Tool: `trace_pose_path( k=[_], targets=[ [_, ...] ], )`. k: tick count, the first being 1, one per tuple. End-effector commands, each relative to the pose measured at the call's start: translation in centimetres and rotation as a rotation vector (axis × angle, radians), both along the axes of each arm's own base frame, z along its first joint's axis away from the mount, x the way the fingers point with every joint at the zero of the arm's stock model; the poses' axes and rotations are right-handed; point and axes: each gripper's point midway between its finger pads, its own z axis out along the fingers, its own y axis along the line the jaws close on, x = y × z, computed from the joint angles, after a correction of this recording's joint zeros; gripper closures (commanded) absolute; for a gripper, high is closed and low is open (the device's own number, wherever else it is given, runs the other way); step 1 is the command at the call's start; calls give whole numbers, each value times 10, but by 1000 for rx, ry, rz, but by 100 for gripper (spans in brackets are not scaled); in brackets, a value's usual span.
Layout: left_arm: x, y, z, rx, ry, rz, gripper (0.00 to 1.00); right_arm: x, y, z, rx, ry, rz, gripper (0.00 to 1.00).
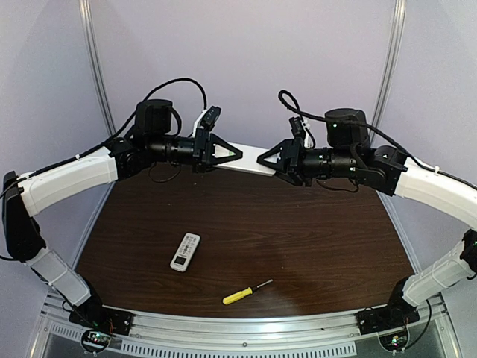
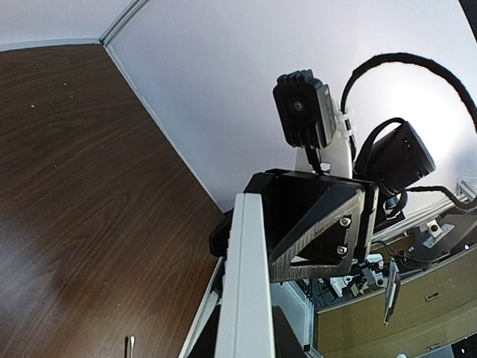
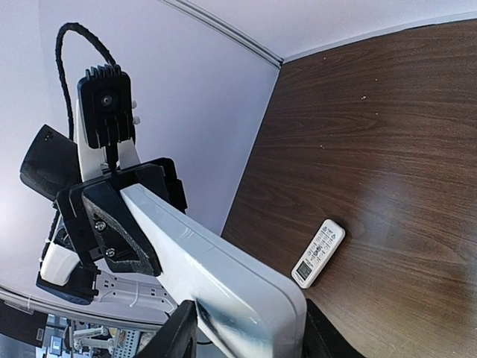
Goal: Unload the batteries from the remote control
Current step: Remove the battery cover from the remote control.
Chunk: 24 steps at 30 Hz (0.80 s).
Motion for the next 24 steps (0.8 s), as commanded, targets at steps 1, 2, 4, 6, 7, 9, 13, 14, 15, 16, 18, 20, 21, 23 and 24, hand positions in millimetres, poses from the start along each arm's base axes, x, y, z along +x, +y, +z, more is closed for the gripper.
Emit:
trace_pose_path(
  k=[1, 2, 4, 6, 7, 9, 13, 14, 15, 16, 18, 20, 21, 23, 24],
  targets=[
    [-6, -3, 31, -82, -81, -36, 100, 0, -3, 9, 27, -23, -3, 58],
    [-6, -3, 31, -82, -81, -35, 100, -1, -3, 9, 27, -22, -1, 60],
    [-6, -3, 31, -83, -83, -36, 100, -1, -4, 10, 26, -26, -2, 63],
    [-6, -4, 31, -84, -83, -39, 100, -2, -5, 9, 23, -25, -3, 66],
    [-7, -4, 32, -86, -85, -40, 100, -2, -6, 8, 24, -24, -4, 67],
    [-8, -4, 33, -87, -87, -42, 100, -3, -6, 7, 22, -22, -2, 69],
    [-10, -5, 33, -89, -87, -50, 100, -4, -7, 6, 23, -19, -2, 73],
    [-10, -5, 33, -89, -87, -50, 100, -4, -8, 5, 23, -18, -3, 74],
    [-10, -5, 34, -90, -89, -51, 100, -4, -7, 6, 24, -19, -3, 75],
    [-10, -5, 34, -91, -89, -52, 100, -5, -8, 6, 25, -19, -3, 76],
    [-11, -5, 35, -92, -90, -54, 100, -5, -8, 6, 27, -20, -2, 79],
    [-11, -5, 35, -93, -91, -54, 100, -5, -8, 7, 28, -24, -4, 80],
    [-11, -4, 35, -93, -92, -56, 100, -5, -9, 7, 28, -23, -5, 80],
    [-12, -4, 37, -96, -94, -55, 100, -6, -10, 8, 29, -23, -4, 80],
    [-12, -4, 37, -95, -93, -56, 100, -7, -10, 7, 27, -22, -3, 80]
  ],
)
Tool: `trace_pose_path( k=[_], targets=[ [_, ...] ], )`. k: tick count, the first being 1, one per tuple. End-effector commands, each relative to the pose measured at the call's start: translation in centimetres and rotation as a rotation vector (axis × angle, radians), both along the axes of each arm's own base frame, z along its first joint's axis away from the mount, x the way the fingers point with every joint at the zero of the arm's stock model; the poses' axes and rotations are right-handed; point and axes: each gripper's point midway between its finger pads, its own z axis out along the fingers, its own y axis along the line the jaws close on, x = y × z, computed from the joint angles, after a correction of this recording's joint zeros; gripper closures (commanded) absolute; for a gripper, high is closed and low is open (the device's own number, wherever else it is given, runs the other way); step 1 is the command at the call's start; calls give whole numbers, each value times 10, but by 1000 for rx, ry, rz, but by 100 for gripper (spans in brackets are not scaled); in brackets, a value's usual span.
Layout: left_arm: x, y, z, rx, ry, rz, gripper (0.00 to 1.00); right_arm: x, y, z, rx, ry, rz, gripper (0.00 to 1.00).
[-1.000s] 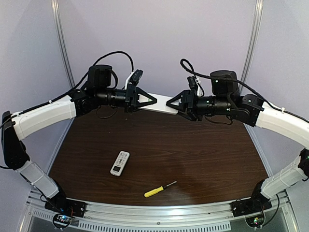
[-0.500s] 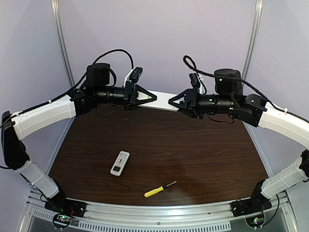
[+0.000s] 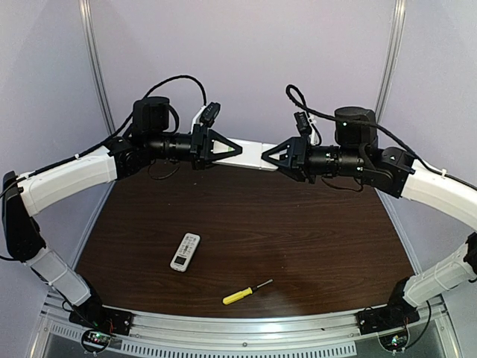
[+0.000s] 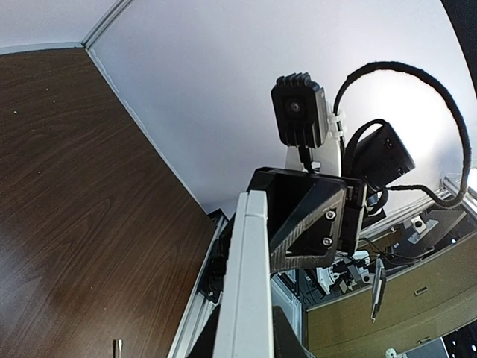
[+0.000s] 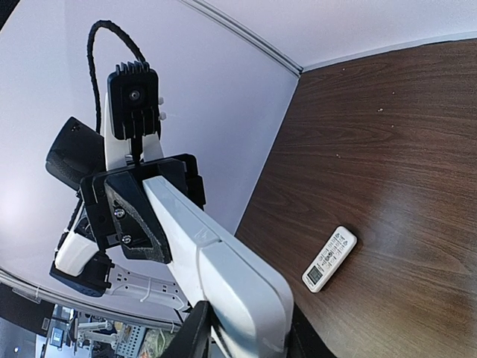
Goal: Unload the batteries from the remote control
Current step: Remove the battery cover from the remote control.
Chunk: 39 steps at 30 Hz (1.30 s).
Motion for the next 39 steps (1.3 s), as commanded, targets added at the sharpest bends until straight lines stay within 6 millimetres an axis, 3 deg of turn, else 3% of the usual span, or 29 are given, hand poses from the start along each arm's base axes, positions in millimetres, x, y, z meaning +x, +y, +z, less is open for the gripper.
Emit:
trace_pose_path(
  k=[1, 30, 39],
  targets=[
    [-8, -3, 24, -53, -95, -20, 100, 1, -7, -9, -17, 26, -29, 80],
    [-8, 2, 22, -35, -105, 9, 100, 3, -21, -25, -128, 42, -79, 63],
    [-6, 1, 19, -30, -104, 16, 100, 3, -19, -28, -136, 45, -73, 72]
  ],
)
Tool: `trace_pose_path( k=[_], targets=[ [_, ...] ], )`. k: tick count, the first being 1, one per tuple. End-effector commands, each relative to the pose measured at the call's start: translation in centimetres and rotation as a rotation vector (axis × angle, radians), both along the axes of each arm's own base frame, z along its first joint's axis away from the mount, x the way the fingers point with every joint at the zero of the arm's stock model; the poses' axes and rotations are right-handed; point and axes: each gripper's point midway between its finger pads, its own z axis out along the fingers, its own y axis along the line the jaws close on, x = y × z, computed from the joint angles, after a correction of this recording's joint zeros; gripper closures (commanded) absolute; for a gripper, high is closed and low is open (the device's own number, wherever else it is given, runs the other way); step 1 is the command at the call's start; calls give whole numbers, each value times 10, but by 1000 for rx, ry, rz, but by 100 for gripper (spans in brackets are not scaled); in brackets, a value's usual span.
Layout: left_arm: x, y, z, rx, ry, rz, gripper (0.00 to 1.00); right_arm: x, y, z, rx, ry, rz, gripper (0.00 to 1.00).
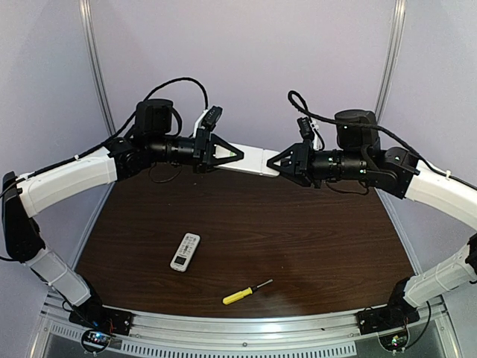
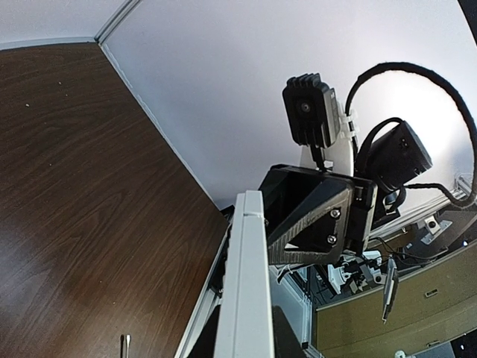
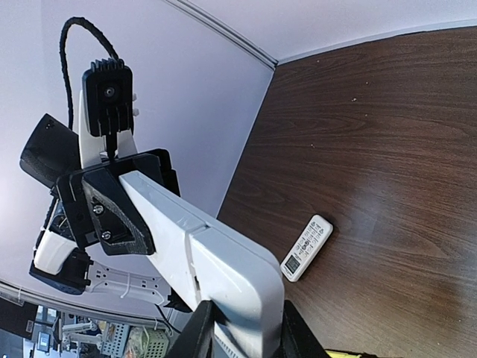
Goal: Unload the batteries from the remote control
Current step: Remove the battery cover from the remote control.
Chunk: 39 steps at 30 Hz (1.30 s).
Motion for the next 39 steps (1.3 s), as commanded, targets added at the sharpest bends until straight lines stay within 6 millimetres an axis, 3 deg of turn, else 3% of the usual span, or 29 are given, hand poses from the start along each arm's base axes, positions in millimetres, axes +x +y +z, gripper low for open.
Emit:
trace_pose_path(
  k=[1, 27, 39],
  targets=[
    [-4, 2, 25, -59, -86, -7, 100, 5, -6, -13, -59, 25, -35, 73],
    [23, 7, 7, 35, -76, 116, 100, 2, -14, -19, -100, 18, -43, 100],
    [29, 12, -4, 90, -76, 165, 100, 2, -15, -20, -105, 15, -42, 100]
  ],
)
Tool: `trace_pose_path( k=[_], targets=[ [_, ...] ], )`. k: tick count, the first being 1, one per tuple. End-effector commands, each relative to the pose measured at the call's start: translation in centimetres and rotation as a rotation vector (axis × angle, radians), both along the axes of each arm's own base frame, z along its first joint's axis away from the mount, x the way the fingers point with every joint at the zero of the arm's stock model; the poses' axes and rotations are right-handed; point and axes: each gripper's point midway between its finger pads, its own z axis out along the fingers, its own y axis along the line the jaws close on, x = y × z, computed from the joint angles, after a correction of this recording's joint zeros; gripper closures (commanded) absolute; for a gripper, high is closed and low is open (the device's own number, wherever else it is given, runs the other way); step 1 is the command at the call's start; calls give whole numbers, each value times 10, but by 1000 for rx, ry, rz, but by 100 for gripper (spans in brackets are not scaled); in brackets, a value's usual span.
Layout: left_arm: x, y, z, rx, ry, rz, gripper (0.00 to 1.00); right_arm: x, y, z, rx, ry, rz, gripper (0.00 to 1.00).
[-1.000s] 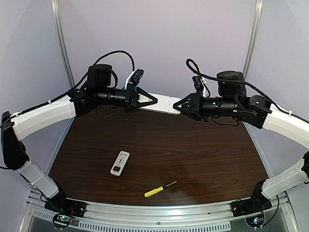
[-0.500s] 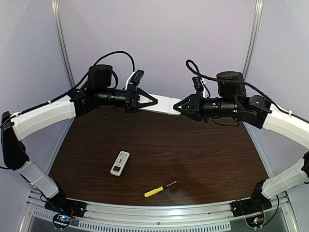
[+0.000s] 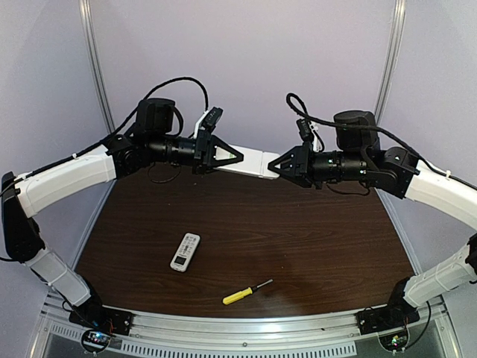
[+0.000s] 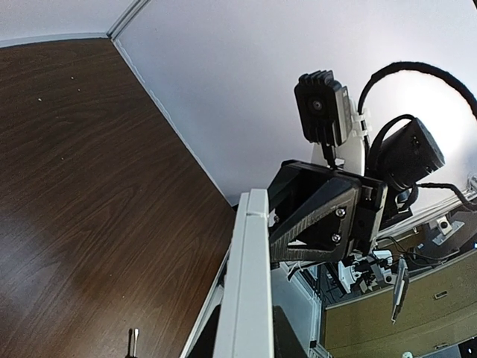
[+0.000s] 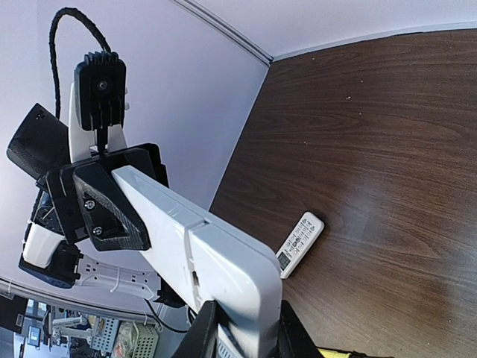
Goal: Unload the batteries from the remote control
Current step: Remove the battery cover from the remote control.
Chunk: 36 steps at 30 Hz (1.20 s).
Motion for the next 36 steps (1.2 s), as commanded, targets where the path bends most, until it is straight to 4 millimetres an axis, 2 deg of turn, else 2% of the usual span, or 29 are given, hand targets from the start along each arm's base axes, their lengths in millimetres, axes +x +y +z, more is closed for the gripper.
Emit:
trace_pose_path(
  k=[1, 9, 22, 28, 36],
  targets=[
    [26, 10, 3, 39, -73, 130, 100, 3, -13, -14, -68, 29, -54, 100],
    [30, 15, -3, 71, -72, 169, 100, 2, -15, -14, -74, 27, -56, 100],
    [30, 14, -2, 66, -64, 167, 100, 1, 0, -8, -14, 36, -6, 81],
    [29, 14, -2, 66, -62, 165, 100, 2, 1, -8, -14, 40, -5, 64],
    [28, 15, -3, 66, -60, 162, 100, 3, -1, -12, -26, 41, -18, 68]
  ],
)
